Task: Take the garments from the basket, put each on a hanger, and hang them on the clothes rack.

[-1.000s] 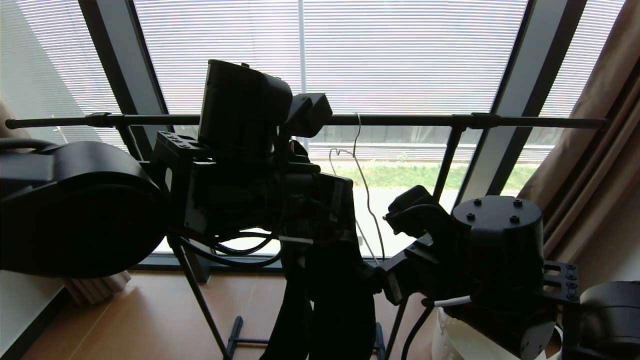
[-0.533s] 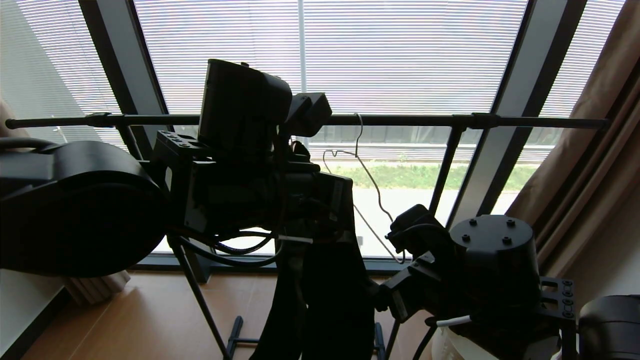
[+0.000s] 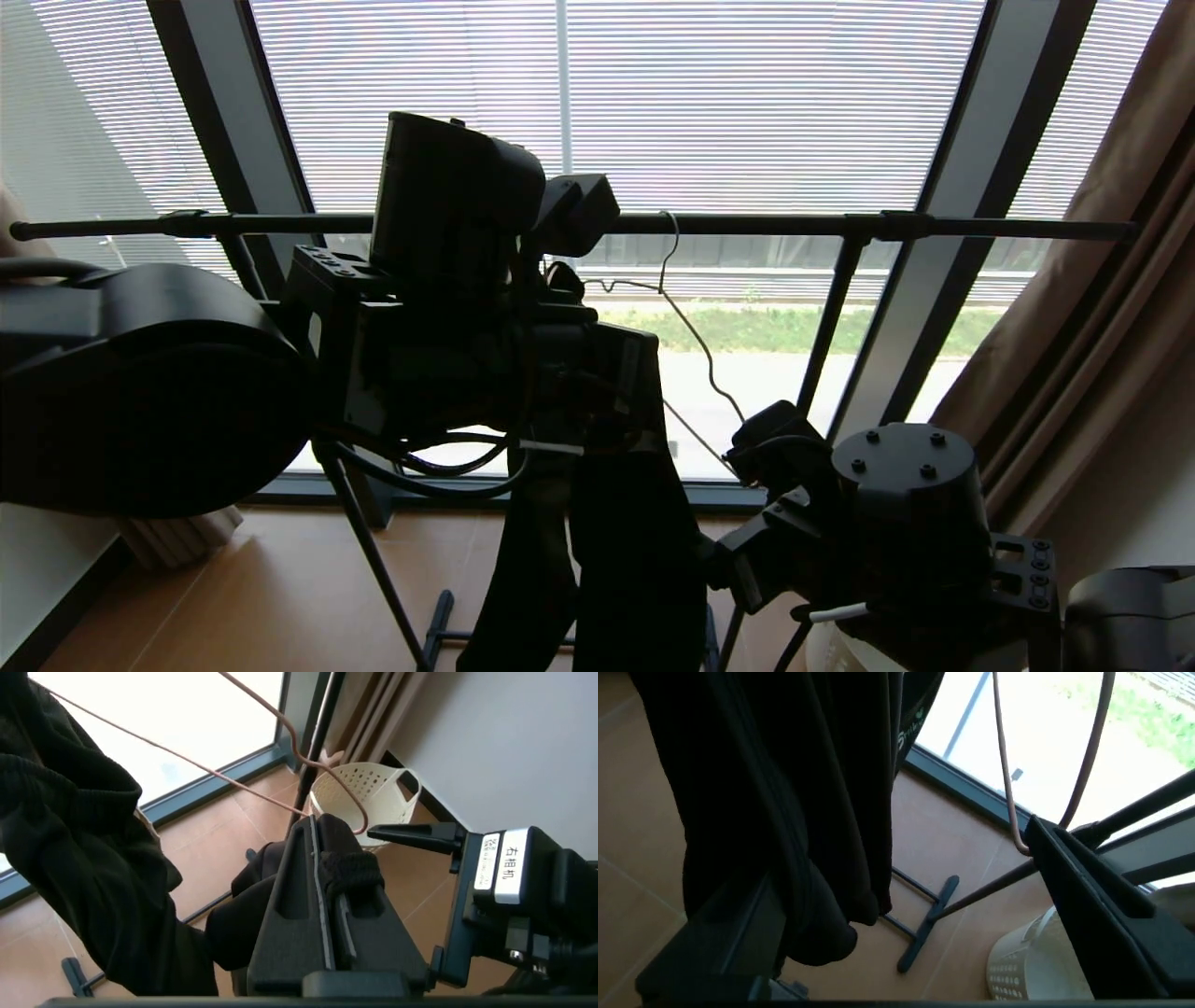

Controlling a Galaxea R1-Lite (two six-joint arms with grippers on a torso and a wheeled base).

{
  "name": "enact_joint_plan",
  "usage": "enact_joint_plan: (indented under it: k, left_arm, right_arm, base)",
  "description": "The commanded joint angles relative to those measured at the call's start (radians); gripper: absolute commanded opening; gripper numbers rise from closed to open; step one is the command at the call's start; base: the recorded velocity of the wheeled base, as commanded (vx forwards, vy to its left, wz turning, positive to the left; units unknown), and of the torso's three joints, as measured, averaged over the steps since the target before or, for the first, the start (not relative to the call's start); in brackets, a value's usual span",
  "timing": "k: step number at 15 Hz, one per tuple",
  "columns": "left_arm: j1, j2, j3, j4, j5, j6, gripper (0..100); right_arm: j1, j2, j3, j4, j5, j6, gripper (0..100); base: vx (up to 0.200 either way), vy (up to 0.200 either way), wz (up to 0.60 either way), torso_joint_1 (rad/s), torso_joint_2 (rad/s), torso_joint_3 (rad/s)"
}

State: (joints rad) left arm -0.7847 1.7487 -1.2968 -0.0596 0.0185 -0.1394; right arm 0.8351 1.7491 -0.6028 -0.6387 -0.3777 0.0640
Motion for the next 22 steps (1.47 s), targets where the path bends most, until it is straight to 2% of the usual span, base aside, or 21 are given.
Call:
enact_joint_plan:
  k: [1, 4, 6, 7, 9, 11, 14, 16, 17, 22]
  left_arm:
    - [-0.001, 0.0, 0.001, 0.0, 0.0, 0.0, 0]
    - [0.015, -0.002, 0.007, 0.003, -0.002, -0.003, 0]
    - [0.019, -0.003, 0.039, 0.004, -0.005, -0.003, 0]
    - [0.031, -0.002, 0.117, -0.006, -0.034, -0.002, 0]
    - [0.051, -0.002, 0.22, -0.075, -0.15, 0.004, 0]
    - [0.061, -0.002, 0.26, -0.123, -0.201, 0.006, 0]
    - [0.058, -0.002, 0.272, -0.126, -0.213, 0.012, 0]
    - [0.055, -0.003, 0.286, -0.126, -0.226, 0.047, 0]
    - [0.051, -0.012, 0.292, -0.126, -0.227, 0.055, 100]
    - [0.047, -0.067, 0.33, -0.123, -0.244, 0.057, 100]
  right_arm:
    - [-0.004, 0.015, 0.009, -0.013, 0.0, 0.0, 0]
    - [-0.037, 0.018, 0.034, -0.056, 0.002, 0.003, 0]
    - [-0.093, -0.008, 0.058, -0.095, 0.0, 0.039, 0]
    - [-0.142, -0.051, 0.093, -0.125, -0.001, 0.053, 0]
    - [-0.185, -0.114, 0.109, -0.133, 0.002, 0.054, 0]
    - [-0.192, -0.14, 0.107, -0.133, 0.002, 0.054, 0]
    - [-0.192, -0.151, 0.109, -0.137, 0.002, 0.057, 0]
    - [-0.194, -0.175, 0.123, -0.137, 0.003, 0.065, 0]
    - [-0.194, -0.183, 0.124, -0.136, 0.003, 0.068, 0]
    - [-0.208, -0.2, 0.124, -0.134, 0.002, 0.066, 0]
  base:
    - [0.0, 0.0, 0.0, 0.0, 0.0, 0.0]
    - [0.0, 0.0, 0.0, 0.0, 0.0, 0.0]
    - [0.0, 0.0, 0.0, 0.0, 0.0, 0.0]
    - [0.0, 0.0, 0.0, 0.0, 0.0, 0.0]
    - [0.0, 0.0, 0.0, 0.0, 0.0, 0.0]
    - [0.0, 0.0, 0.0, 0.0, 0.0, 0.0]
    - [0.0, 0.0, 0.0, 0.0, 0.0, 0.0]
    - [0.0, 0.0, 0.0, 0.0, 0.0, 0.0]
    - [0.0, 0.0, 0.0, 0.0, 0.0, 0.0]
    - [0.0, 0.0, 0.0, 0.0, 0.0, 0.0]
